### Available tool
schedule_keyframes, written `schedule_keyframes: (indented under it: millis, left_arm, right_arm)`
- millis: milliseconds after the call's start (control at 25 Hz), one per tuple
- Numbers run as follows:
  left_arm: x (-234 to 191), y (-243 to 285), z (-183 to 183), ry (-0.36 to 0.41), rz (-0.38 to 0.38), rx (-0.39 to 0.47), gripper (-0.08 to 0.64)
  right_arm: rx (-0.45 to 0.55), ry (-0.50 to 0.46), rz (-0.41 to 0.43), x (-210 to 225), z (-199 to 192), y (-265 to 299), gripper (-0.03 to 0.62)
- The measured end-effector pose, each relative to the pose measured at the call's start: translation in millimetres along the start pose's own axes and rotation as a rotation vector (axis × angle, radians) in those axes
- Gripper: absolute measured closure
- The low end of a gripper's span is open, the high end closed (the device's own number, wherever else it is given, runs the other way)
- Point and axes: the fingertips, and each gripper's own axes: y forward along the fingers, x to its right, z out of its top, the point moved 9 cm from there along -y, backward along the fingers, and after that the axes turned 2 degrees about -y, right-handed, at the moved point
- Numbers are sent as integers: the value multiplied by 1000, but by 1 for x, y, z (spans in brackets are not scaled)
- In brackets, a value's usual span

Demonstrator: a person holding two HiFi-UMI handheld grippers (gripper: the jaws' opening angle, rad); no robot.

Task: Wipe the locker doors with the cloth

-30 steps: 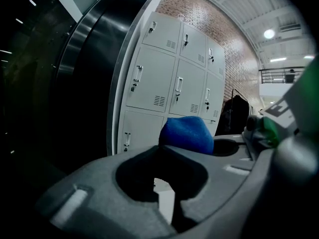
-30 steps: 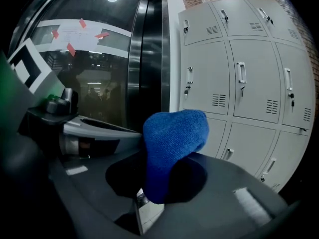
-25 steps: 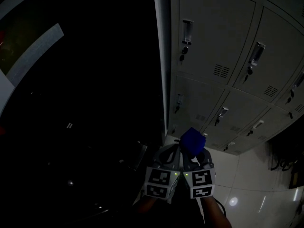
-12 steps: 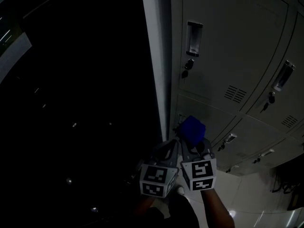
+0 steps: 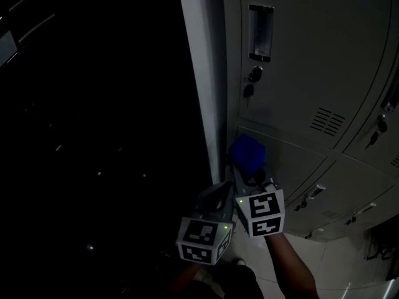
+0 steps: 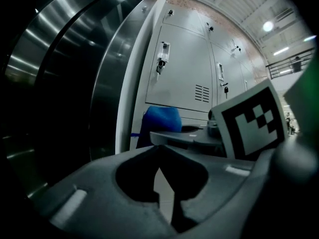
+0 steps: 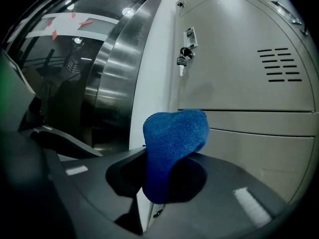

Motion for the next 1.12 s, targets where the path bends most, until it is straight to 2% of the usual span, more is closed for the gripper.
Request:
schedule_keyframes:
  millis: [120,240,360,760,1120]
  left_arm:
    - [-9,5,-5,15,-13,31,555]
    - [-13,14,-18,-5,-45,60,555]
    - [-15,22,-27,-3,-67,82,555]
    - [-23,58,-74,58,-127,187,555]
    - [-25,84,-101,97,-176,186,555]
  right_arm:
    - [37,-17,2,2,-3,17,525]
    - [78,-25,10,9,-13,27,525]
    - [116,-70,1,16,-14,33,525]
    - [230,-187,-54,31,-39,15,525]
    - [244,-225,-136,57,-62,-15,523]
